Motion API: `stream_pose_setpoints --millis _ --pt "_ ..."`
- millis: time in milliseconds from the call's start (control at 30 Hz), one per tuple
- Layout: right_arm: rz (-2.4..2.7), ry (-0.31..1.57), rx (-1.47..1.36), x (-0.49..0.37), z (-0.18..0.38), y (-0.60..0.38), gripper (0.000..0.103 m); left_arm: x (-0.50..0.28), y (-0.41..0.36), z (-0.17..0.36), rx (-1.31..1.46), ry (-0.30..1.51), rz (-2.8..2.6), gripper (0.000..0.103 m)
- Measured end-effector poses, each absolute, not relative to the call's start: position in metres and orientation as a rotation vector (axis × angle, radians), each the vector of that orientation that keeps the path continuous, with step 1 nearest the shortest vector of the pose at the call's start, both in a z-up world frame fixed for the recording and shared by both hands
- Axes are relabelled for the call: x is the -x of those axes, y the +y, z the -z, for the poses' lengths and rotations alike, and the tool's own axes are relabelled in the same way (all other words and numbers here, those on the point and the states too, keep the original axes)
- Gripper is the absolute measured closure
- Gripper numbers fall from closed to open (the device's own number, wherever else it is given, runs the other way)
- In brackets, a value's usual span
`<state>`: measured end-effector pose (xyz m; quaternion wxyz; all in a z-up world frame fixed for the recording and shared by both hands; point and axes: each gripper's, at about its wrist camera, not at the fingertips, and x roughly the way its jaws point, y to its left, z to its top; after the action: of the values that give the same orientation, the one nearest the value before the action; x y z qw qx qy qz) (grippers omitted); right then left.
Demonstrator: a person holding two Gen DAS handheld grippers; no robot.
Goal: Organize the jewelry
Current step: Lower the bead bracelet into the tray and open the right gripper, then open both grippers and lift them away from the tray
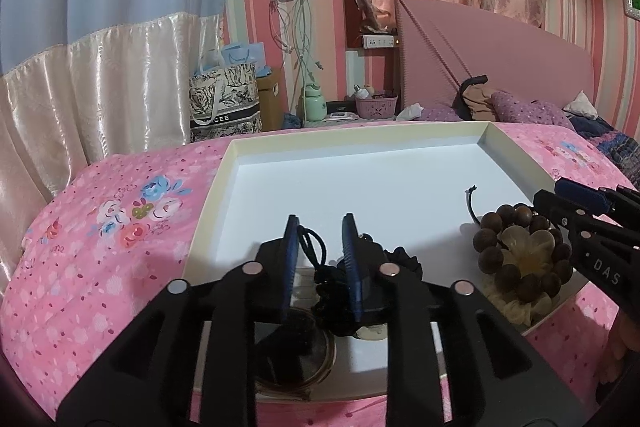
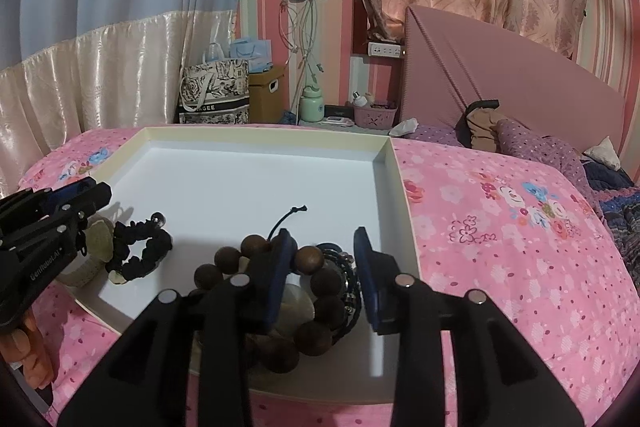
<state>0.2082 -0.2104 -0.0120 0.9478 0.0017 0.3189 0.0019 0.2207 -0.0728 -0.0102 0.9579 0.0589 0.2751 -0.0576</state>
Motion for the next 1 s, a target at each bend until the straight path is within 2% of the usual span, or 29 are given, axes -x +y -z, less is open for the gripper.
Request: stream_pose_setpoints --millis 33,100,233,300,433,533,700,1000 --pt "-0.003 0.649 -0.005 -0.2082 0.012 -0.2107 0.07 -0.2202 -0.0729 0.01 -0.121 0.556 0.116 0.074" --pt "0.0 0.648 -0.007 -0.2076 0.0121 -0.2116 0.067 -0.2195 -0.0725 0.0098 -0.12 0.553 0.112 0.062" --pt "0.0 0.647 -0.007 -0.207 0.0124 -0.2125 0.064 -0.2194 -0.0724 0.0107 -0.119 0.55 0.107 0.055" --pt "0.0 0.646 -0.008 -0.207 0.0119 -0.2134 0.058 -0.2192 -0.0736 0.0107 -0.125 0.547 0.106 0.047" --pt "0.001 0.644 -0.01 -0.2065 0.0114 -0.2148 0.055 -0.2193 -0.0746 0.01 -0.132 0.539 0.101 0.042" --pt "0.0 0.642 -0.009 -0.2061 0.0113 -0.215 0.049 -0.22 -0.074 0.0103 -0.129 0.541 0.101 0.038" --pt "0.001 0.643 -0.006 -0.2058 0.0104 -0.2151 0.046 -0.2198 -0.073 0.0104 -0.126 0.54 0.098 0.033" --pt "0.002 0.639 -0.003 -0.2064 0.0084 -0.2161 0.044 -0.2217 -0.0727 0.0101 -0.12 0.539 0.099 0.029"
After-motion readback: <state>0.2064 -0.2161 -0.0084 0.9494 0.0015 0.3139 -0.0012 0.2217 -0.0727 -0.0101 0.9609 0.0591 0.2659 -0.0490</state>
